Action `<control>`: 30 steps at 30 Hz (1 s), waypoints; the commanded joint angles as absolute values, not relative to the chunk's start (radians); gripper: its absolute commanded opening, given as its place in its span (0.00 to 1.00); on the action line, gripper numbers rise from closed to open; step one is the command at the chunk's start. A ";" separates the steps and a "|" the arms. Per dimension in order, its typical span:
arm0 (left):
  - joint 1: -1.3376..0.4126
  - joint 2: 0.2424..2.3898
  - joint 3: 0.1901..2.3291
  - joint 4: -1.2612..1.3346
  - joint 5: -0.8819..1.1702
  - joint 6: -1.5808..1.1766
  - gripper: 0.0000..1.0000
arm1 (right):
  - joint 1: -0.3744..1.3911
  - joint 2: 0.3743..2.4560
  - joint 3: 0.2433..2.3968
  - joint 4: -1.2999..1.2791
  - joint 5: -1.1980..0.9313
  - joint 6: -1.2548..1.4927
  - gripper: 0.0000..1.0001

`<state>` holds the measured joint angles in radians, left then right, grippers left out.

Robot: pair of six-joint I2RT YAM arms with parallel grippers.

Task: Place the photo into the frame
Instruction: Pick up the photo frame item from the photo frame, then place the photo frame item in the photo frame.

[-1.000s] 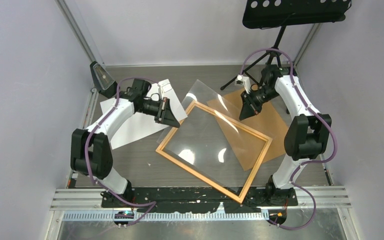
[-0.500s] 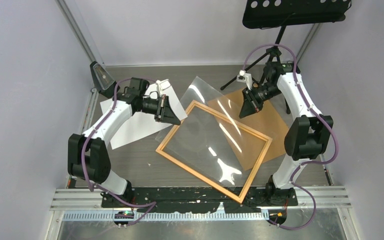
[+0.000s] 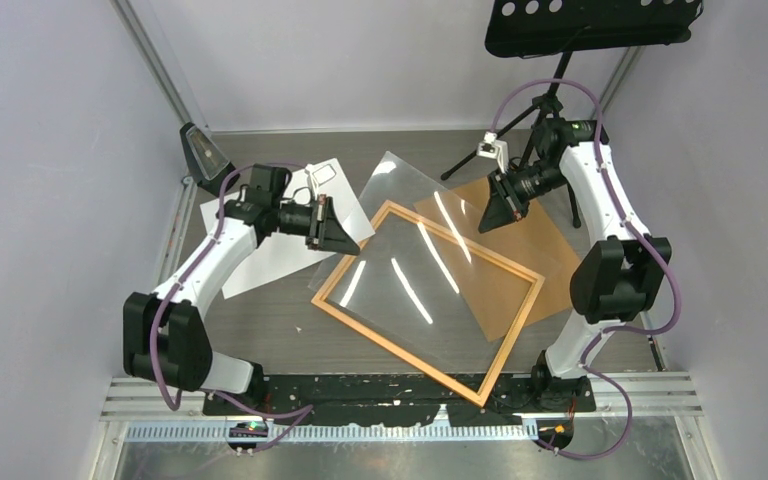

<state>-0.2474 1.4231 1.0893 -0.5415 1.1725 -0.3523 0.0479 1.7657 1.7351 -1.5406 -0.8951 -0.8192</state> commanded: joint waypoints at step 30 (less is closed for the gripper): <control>-0.252 1.268 0.972 -0.410 1.164 -0.388 0.00 | 0.048 1.605 1.617 -1.552 -0.979 -0.763 0.06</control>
